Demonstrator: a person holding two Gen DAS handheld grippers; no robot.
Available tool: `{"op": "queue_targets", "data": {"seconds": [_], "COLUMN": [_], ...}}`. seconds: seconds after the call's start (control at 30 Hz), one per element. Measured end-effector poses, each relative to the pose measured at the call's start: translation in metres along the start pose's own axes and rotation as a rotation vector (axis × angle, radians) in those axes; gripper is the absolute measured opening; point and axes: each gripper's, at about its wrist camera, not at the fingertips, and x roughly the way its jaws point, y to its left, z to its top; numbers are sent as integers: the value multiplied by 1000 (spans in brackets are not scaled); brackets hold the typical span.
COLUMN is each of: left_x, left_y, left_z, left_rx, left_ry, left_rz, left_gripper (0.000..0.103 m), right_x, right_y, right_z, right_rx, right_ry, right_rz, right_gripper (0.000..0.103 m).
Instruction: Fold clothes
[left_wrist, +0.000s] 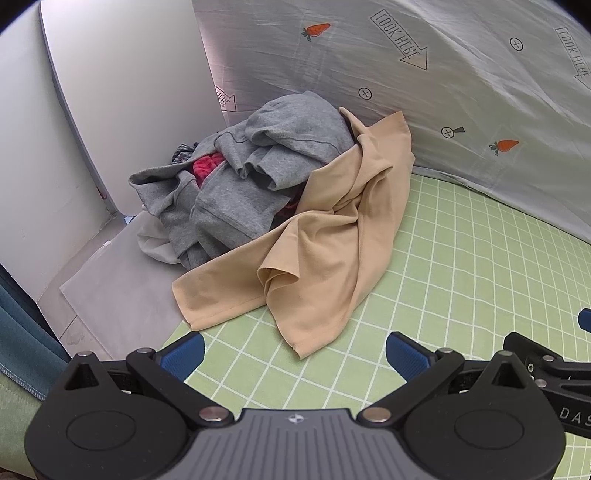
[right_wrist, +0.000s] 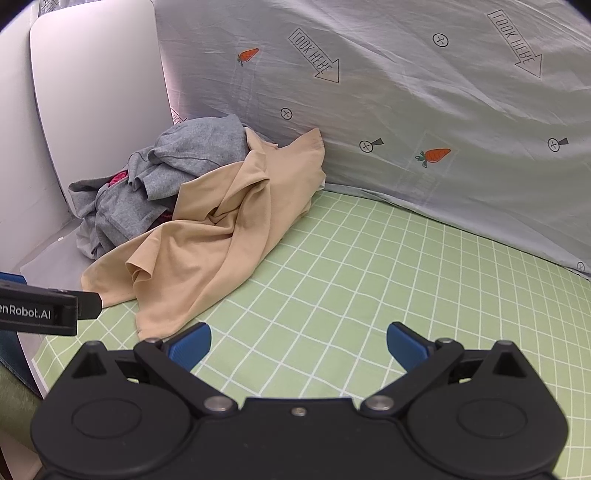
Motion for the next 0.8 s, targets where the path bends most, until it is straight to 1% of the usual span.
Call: {"op": "queue_targets", "data": {"seconds": [0.8], "left_x": [0], "left_y": [-2], "left_z": [-3], "left_rx": [2], "left_ry": [-4], "left_rz": [1], "left_gripper": [103], "right_x": [-2], "right_y": [1], "right_z": [-1], "right_rx": [-5], "right_ry": [1], "right_rz": [-8], "right_gripper": [103]}}
